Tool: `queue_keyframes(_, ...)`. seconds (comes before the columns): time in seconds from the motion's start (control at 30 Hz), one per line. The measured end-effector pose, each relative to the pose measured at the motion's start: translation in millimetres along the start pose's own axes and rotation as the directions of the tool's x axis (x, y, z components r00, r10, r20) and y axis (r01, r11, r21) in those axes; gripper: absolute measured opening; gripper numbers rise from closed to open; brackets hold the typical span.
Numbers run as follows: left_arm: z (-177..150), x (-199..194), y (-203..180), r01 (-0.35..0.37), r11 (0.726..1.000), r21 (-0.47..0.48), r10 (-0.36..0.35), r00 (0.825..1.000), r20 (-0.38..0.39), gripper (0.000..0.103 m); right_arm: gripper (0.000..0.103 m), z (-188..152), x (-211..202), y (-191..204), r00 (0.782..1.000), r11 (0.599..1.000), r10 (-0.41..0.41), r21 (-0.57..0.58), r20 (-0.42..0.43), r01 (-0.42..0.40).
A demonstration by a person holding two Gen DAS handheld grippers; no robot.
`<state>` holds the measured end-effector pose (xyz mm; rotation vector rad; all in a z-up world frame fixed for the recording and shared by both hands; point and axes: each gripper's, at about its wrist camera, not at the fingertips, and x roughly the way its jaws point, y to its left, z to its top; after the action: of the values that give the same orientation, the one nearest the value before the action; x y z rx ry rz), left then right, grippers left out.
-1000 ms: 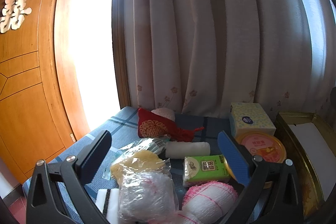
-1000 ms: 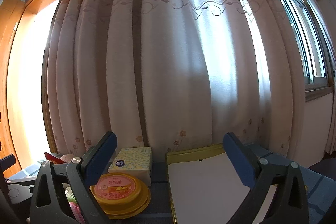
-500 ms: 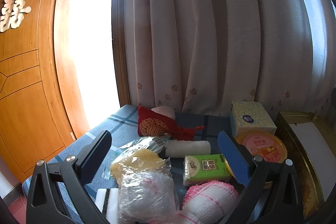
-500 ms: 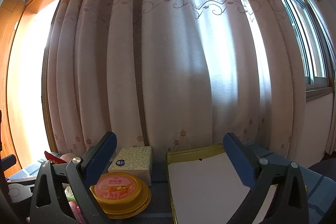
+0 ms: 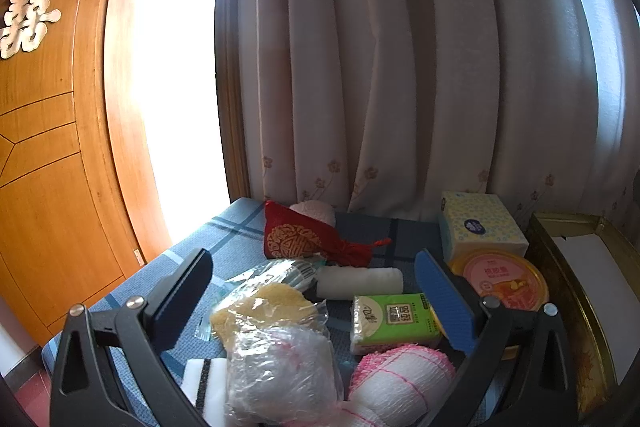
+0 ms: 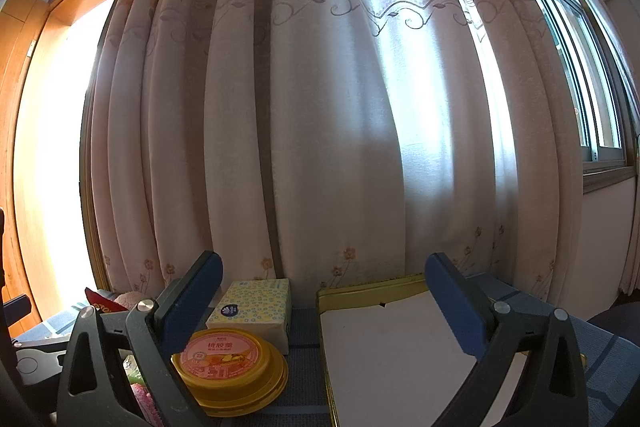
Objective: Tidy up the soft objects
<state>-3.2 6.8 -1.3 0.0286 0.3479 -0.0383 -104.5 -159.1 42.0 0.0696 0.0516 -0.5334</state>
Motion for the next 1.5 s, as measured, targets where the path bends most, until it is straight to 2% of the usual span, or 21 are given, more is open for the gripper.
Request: queue_keyframes(1.5,-2,-8,13,-0.011,1.000,-0.030,0.010,1.000,-0.023,0.103,0.102,-1,-5,8,0.999,1.000,0.026,-0.016,0.019,-0.026)
